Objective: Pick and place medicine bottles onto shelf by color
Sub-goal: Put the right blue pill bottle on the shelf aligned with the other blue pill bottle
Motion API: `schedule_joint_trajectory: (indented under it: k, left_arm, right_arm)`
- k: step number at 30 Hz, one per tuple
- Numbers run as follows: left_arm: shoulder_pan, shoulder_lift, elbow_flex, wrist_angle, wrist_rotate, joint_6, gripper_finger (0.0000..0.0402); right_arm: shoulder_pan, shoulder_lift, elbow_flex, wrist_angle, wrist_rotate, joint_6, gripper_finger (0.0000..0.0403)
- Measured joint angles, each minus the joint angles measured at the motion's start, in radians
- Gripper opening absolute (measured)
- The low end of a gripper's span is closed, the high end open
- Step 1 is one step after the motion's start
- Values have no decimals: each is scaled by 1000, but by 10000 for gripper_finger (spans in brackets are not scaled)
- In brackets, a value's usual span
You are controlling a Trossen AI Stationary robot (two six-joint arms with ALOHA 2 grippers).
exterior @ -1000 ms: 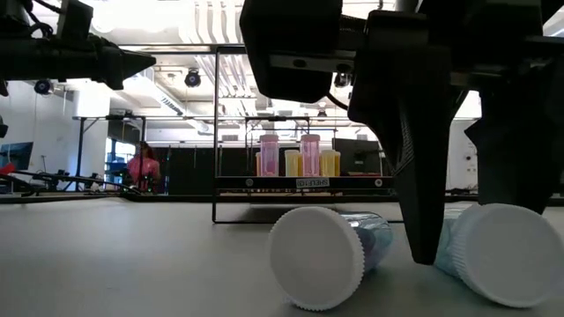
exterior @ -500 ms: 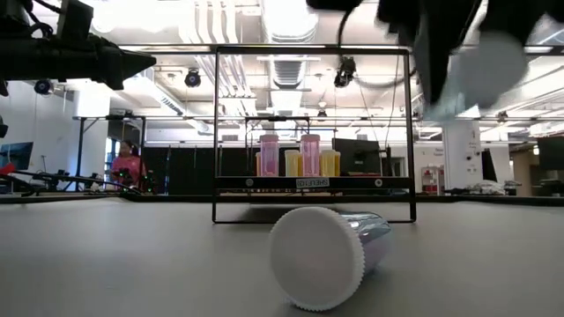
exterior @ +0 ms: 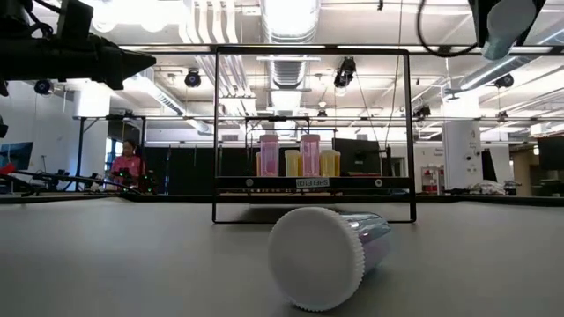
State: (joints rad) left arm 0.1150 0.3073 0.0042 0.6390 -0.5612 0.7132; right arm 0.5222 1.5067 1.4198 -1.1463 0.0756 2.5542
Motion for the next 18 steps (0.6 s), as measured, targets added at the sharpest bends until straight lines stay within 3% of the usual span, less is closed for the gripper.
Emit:
schedule_joint_trajectory:
  k: [8, 13, 18]
  left_arm:
    - [0, 0, 0, -1, 0, 0, 72]
    - [0, 0, 0, 0, 0, 0, 72]
    - [0, 0, 0, 0, 0, 0, 72]
  right_arm:
    - [-115, -264, -232, 91, 39, 63, 82]
    - [-285, -426, -384, 144, 25, 63, 82]
    - [-503, -584, -529, 259, -61, 59, 82]
